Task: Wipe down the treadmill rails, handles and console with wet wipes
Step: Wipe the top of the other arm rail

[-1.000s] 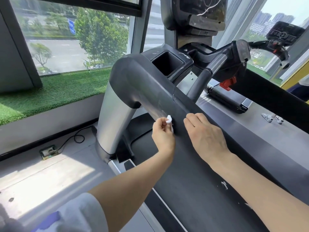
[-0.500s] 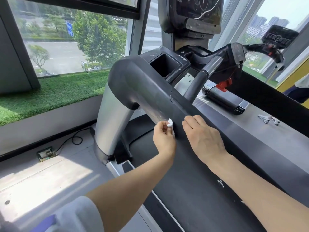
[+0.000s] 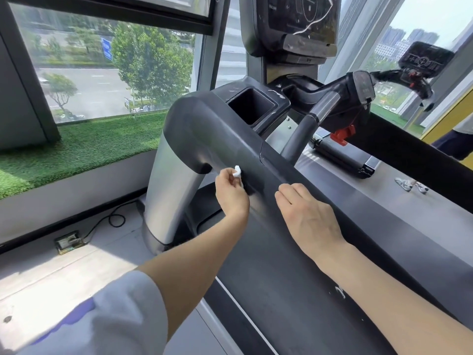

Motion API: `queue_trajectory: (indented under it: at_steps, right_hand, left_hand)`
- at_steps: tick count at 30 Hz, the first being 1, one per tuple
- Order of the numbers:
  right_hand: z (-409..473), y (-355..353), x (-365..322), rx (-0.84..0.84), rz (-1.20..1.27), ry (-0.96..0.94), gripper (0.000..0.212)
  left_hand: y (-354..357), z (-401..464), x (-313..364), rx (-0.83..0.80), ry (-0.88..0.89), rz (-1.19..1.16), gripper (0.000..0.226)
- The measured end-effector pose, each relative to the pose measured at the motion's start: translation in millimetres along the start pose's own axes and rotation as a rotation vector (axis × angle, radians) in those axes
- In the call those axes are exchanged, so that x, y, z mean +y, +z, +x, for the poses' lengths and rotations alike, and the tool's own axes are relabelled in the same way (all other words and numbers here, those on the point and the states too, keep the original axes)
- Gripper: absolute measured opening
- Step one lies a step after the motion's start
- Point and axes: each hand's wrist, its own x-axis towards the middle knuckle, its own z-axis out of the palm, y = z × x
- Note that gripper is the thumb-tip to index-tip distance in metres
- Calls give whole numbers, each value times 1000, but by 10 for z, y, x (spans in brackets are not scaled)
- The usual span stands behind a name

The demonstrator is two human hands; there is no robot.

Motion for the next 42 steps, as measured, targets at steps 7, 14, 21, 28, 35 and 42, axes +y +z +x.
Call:
queue_trajectory:
  at_steps: [7,14,21,28,35,42]
  right_hand:
    - [15,23,24,-30,28,-19,26]
    - [21,7,31,-36,54,-34,31]
    - [-20,-48,37,-156,137,1,23]
    - [143,-115,-128,-264,930,524,33]
    - [307,-37,-270,-350,1318,625,18]
    - [564,-91,-268,-246,875,343,9]
  left_hand:
    - [1,-267,-84,-55,60,0,17]
    - [12,-82,-68,-41,-1,54,19]
    - [-224,-547,-26,-341,58,79,16]
    - [-535,-706,172,-587,-333,-612,18]
    - [-832,-606,257,-591,-317,-621,12]
    - [-840,-336,123,-531,-177,-307,8]
